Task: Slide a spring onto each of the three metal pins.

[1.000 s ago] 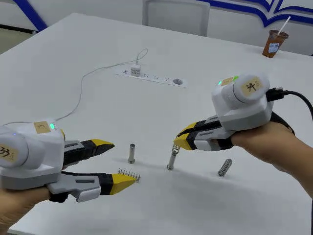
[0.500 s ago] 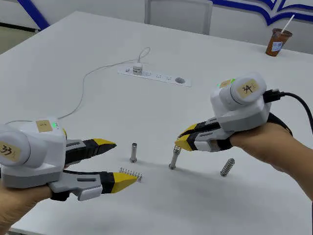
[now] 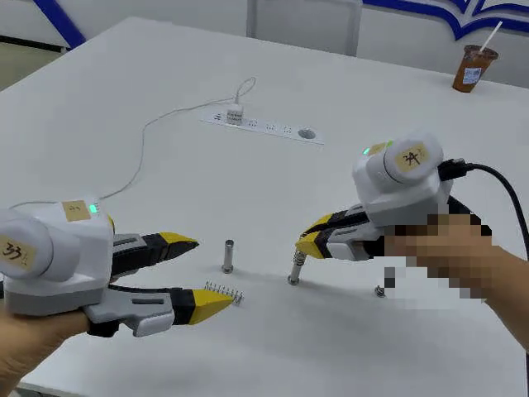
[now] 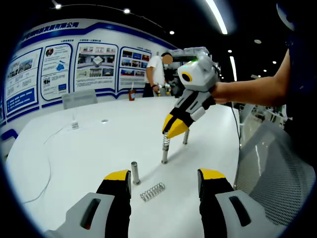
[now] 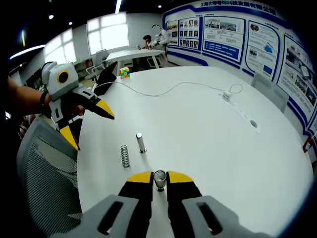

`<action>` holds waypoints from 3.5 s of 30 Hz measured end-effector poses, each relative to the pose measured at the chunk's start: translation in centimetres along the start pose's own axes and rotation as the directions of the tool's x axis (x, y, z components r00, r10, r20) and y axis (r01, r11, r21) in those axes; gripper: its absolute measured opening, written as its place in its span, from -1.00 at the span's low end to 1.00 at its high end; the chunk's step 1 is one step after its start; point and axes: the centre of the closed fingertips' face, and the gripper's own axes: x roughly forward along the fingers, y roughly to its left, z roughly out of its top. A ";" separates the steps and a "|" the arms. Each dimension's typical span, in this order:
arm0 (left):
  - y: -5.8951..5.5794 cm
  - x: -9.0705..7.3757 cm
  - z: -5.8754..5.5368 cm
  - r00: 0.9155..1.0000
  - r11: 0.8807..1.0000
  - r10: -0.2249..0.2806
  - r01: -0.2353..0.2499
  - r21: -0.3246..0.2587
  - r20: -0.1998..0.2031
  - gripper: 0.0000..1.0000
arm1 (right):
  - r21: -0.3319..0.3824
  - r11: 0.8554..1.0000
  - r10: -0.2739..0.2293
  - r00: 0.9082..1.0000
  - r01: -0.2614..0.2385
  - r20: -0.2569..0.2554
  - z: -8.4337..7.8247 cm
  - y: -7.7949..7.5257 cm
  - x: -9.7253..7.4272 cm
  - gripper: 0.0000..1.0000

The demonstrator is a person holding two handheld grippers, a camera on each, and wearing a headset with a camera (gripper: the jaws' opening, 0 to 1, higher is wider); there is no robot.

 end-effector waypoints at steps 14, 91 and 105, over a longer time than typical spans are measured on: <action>0.0 0.0 -0.1 1.000 1.000 0.001 -0.001 -0.001 -0.004 0.11 | 0.014 1.000 0.004 1.000 -0.004 -0.018 -1.4 -0.4 1.2 -0.77; 0.3 -1.2 -0.4 1.000 1.000 0.027 -0.027 -0.009 0.004 0.11 | -0.160 0.979 0.116 0.990 -0.127 -0.079 1.3 6.3 5.4 -0.62; 0.5 -1.7 -0.7 0.999 0.999 0.039 -0.039 -0.017 0.002 0.11 | -0.201 0.963 0.154 0.980 -0.177 -0.126 1.0 8.5 8.5 -0.66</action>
